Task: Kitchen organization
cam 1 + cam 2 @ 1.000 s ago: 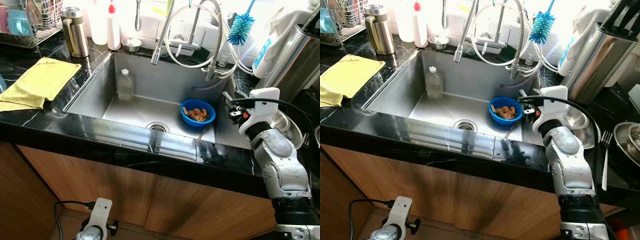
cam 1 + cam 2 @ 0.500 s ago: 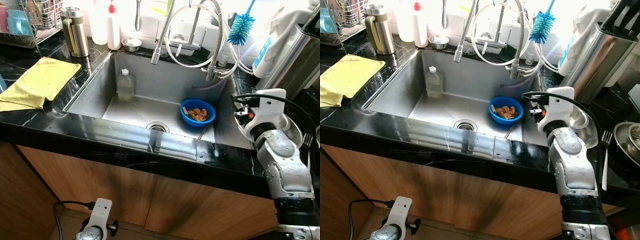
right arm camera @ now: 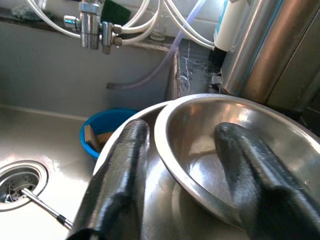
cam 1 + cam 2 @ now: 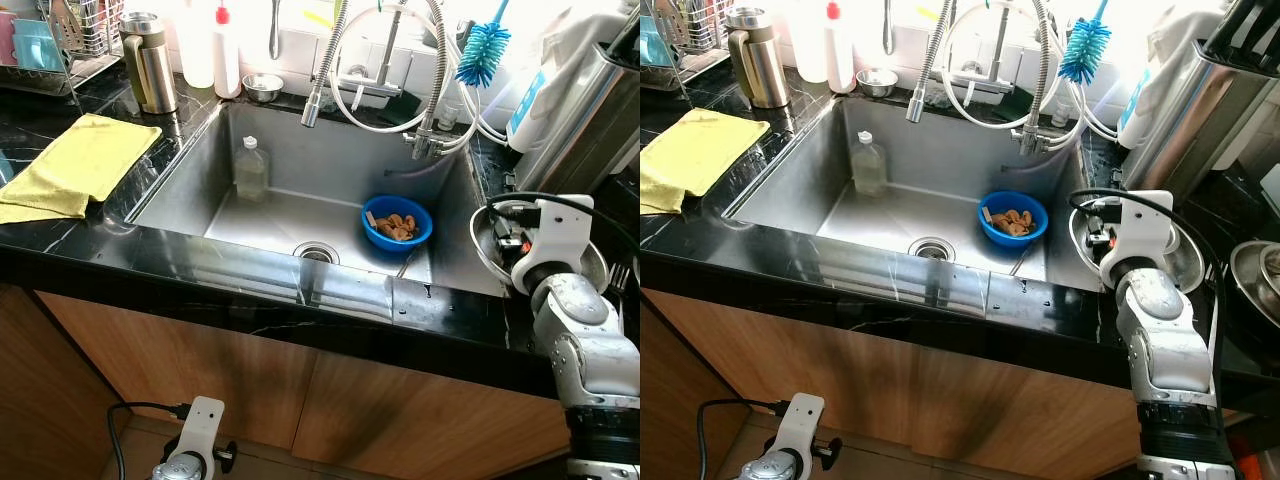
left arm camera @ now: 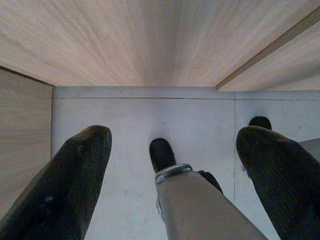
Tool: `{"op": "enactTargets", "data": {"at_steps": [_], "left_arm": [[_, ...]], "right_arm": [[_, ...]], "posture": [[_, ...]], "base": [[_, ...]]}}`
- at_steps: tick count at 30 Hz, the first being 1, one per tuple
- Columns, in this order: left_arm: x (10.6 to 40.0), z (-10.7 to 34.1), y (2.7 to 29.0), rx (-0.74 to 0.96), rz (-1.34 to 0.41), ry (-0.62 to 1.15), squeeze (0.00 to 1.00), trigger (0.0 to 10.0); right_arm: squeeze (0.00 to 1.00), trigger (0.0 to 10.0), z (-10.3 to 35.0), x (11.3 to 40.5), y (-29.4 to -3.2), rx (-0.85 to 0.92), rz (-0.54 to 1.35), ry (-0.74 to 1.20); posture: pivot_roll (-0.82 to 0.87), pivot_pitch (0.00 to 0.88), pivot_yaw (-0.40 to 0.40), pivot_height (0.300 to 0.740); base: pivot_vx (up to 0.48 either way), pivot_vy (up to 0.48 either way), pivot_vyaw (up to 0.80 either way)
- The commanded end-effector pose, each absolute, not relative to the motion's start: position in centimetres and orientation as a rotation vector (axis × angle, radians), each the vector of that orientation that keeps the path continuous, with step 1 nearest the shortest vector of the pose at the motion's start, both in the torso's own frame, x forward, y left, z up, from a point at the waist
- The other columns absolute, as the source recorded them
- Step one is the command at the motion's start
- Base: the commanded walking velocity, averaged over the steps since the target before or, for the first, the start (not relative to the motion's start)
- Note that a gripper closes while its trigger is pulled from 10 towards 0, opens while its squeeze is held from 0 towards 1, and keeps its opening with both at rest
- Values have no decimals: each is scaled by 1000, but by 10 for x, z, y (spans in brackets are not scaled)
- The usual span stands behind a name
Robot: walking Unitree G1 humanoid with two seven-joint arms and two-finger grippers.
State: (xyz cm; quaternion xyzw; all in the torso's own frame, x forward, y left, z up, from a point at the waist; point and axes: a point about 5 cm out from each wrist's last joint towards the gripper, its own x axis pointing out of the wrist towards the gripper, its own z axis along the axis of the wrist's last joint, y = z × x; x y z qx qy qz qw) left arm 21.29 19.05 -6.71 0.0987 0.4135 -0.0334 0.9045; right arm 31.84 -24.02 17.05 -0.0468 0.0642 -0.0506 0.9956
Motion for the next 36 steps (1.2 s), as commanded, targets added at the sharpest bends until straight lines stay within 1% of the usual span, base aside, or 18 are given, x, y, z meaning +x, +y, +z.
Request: {"op": "enactTargets", "data": {"at_steps": [1,2,3,26,36], "left_arm": [[210,-70,188,199,-81,880,0,10000],[210,-70,188,199,-82,880,0,10000],[210,-69,188,199,-82,880,0,10000],[211,-69,188,193,-82,882,0,10000],[211,-69,188,193,-86,882,0,10000]], "right_arm": [[569,10000,180,315,-247,-105,-112,114],[569,10000,180,315,-247,-110,-107,119],[0,10000,179,315,-248,-112,-108,126],[0,10000,186,316,-254,-162,-56,189],[0,10000,188,319,-254,-182,-22,213]], "posture": [[155,101,-130,736],[155,101,-130,736],[154,101,-130,736],[144,111,-125,736],[143,100,-123,736]], "base": [[0,0,0],[0,0,0],[0,0,0],[0,0,0],[0,0,0]]}}
